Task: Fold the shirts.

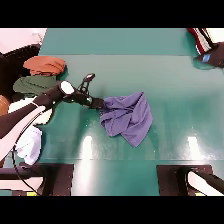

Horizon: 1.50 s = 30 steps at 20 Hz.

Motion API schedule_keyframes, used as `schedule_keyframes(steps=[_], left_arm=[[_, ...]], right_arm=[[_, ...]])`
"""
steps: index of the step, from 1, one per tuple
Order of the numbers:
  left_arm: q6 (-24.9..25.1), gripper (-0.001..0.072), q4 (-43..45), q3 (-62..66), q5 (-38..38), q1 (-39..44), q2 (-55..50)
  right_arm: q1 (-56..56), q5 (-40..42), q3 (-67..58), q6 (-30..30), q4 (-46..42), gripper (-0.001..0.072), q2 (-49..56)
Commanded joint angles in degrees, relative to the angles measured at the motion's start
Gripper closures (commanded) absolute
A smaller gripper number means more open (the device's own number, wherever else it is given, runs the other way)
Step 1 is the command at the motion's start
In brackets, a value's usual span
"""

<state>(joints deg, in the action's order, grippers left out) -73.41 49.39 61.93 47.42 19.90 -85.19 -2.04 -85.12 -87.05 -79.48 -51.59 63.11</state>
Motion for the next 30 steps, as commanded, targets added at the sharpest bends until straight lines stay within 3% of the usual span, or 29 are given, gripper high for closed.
schedule_keyframes(steps=[1,2,3,4,5,9,13,14,15,16,17,20,24,30], left_arm=[[0.37,0.0683,2.14,4.87,2.01,-4.44,2.49],[0.37,0.0683,2.62,6.29,2.21,-5.73,3.45],[0.42,0.0683,3.02,7.17,2.23,-6.58,4.07],[0.42,0.0682,3.28,7.69,2.25,-7.06,4.42],[0.39,0.0682,3.93,7.72,2.12,-7.08,4.42],[0.37,0.0683,7.08,7.69,2.08,-7.08,4.11],[0.37,0.0682,7.63,7.69,2.6,-7.08,4.13],[0.37,0.0682,7.67,7.69,2.56,-7.08,4.13],[0.37,0.0682,7.78,7.69,2.6,-7.08,4.13],[0.37,0.0683,8.2,7.72,2.58,-7.1,4.22],[0.22,0.0683,9.77,7.93,2.56,-7.1,4.7],[-2.86,0.0683,16.81,11.78,3.06,-8.83,9.57],[-2.56,0.0683,18.4,21.44,3.72,-13.77,21.9],[-2.45,0.0683,16.55,33.64,12.0,-14.1,37.27]], right_arm=[[1.75,-2.23,12.9,-3.28,-10.4,0.0699,-2.12],[2.97,-0.37,19.1,-4.94,-13.84,0.0699,-3.67],[4.22,1.84,25.24,-6.29,-14.38,0.0646,-4.96],[5.6,4.63,32.11,-6.67,-12.79,0.032,-6.01],[7.17,7.45,38.23,-6.67,-10.08,0.0181,-6.4],[16.39,23.8,56.19,-6.25,4.55,0.0204,-3.58],[26.84,31.93,56.52,-2.43,12.46,0.022,5.18],[28.96,32.87,54.75,-2.05,12.41,0.03,7.54],[30.34,33.14,52.81,-0.83,12.41,0.0421,9.66],[31.21,33.03,50.64,0.2,12.39,0.0603,11.54],[31.34,32.46,48.41,0.55,12.33,0.0699,12.7],[27.54,26.97,40.76,-1.84,4.48,0.0701,10.43],[16.52,14.95,26.51,-7.06,-10.05,0.0701,-2.78],[4.7,5.01,5.77,-6.97,-11.52,0.07,-17.11]])
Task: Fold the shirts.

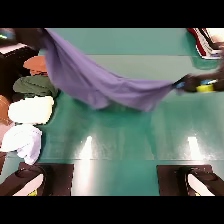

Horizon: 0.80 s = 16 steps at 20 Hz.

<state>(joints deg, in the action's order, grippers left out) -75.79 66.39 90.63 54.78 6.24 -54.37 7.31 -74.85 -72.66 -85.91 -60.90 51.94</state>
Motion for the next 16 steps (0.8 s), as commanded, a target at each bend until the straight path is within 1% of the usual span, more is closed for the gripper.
schedule_keyframes(steps=[1,3,6,10,11,13,15,16], left_arm=[[0.33,0.0683,-0.48,6.25,6.8,-0.44,8.31],[1.05,0.0683,-0.5,7.93,9.55,-0.44,11.34],[1.03,0.0683,-0.7,9.2,10.29,-0.44,14.64],[0.81,0.0683,-3.13,7.56,17.2,-0.44,13.99],[0.79,0.0684,-3.1,5.44,18.49,-0.44,13.03],[0.81,0.0683,-3.08,-1.62,19.98,-0.44,9.81],[0.85,0.0683,-2.97,-10.27,18.95,-0.44,6.16],[0.87,0.0682,-2.78,-14.99,16.92,-0.44,3.41]], right_arm=[[-5.29,-6.12,-10.71,-0.55,-2.27,0.0701,-7.63],[-6.78,-8.09,-14.1,-0.57,-2.27,0.0701,-9.81],[-10.36,-12.24,-19.06,-0.57,-2.29,0.0701,-10.45],[-14.21,-20.09,-23.52,-1.51,-2.1,0.0701,-5.4],[-13.86,-20.79,-22.8,-2.86,-2.1,0.0701,-3.3],[-11.78,-20.46,-18.88,-3.32,-2.23,0.0701,1.49],[-9.4,-18.8,-13.44,-3.43,-2.29,0.07,7.39],[-8.31,-17.0,-10.95,-3.26,-2.32,0.0701,11.13]])
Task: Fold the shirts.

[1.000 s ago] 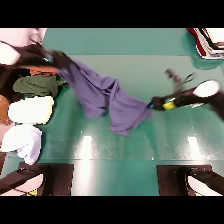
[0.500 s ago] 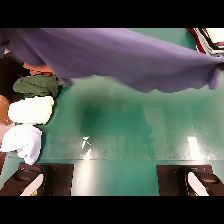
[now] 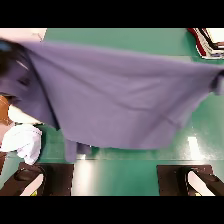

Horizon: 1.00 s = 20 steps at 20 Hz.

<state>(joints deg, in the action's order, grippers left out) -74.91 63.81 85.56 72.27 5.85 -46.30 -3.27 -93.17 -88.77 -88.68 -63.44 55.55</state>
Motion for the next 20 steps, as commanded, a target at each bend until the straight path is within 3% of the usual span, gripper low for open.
schedule_keyframes(steps=[1,4,7,8,9,10,12,16,20], left_arm=[[0.2,0.0682,0.07,-14.08,-3.76,-0.04,-8.02],[1.31,0.0682,0.42,-19.98,-15.08,-0.04,-19.54],[1.84,0.067,0.46,-16.76,-24.52,-0.07,-30.75],[1.46,0.0439,0.48,-14.6,-25.55,-0.07,-33.2],[0.85,0.0243,0.48,-11.93,-25.66,-0.07,-35.19],[0.15,0.0241,0.52,-9.57,-25.33,-0.07,-36.3],[-0.13,0.0241,0.68,-5.7,-23.04,-1.09,-36.11],[-1.57,0.0241,0.59,-5.7,-4.98,-7.32,-35.06],[-1.55,0.0242,-0.74,-19.8,-4.87,-8.35,-32.63]], right_arm=[[3.15,3.72,7.13,0.61,0.2,0.0701,11.08],[4.76,11.28,9.62,2.43,0.44,0.0701,21.92],[4.94,15.82,6.36,2.67,0.76,0.07,29.94],[4.74,16.13,4.0,2.69,0.76,0.0697,31.98],[4.37,15.98,1.64,2.67,0.9,0.0581,33.57],[3.63,15.34,-0.83,2.64,1.03,0.0335,34.77],[2.56,11.52,-4.42,2.93,1.36,0.0317,35.52],[-0.55,8.11,3.76,5.84,1.4,0.0325,28.48],[-1.88,11.8,18.18,6.97,3.93,0.0337,19.32]])
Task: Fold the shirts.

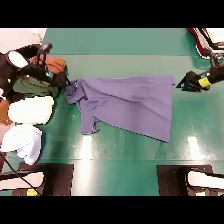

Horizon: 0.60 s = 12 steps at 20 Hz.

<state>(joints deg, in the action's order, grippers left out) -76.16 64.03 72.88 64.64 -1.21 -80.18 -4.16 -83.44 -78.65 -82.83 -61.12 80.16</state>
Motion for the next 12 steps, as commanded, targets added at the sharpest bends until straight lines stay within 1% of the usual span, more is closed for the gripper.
schedule_keyframes(steps=[1,2,3,6,9,12], left_arm=[[-0.28,0.0242,-2.32,-10.95,0.66,-1.27,2.01],[-0.26,0.0242,-3.93,-14.1,-1.27,-1.27,2.4],[0.24,0.0242,-5.4,-16.79,-3.17,-1.27,2.47],[0.13,0.0242,-7.43,-21.62,-9.81,-1.27,2.45],[0.13,0.0242,-10.38,-23.5,-15.19,-1.27,2.43],[0.17,0.0242,-12.85,-23.71,-16.68,-1.27,1.46]], right_arm=[[-0.98,3.06,10.36,1.14,1.55,0.0337,-6.91],[-0.98,4.15,12.48,1.14,1.62,0.036,-8.46],[-0.87,4.72,13.97,1.14,1.6,0.0419,-9.62],[-0.33,5.44,16.26,1.14,1.7,0.042,-11.65],[0.28,5.29,16.48,1.14,1.7,0.042,-11.82],[0.26,5.51,16.48,1.14,2.64,0.042,-11.82]])
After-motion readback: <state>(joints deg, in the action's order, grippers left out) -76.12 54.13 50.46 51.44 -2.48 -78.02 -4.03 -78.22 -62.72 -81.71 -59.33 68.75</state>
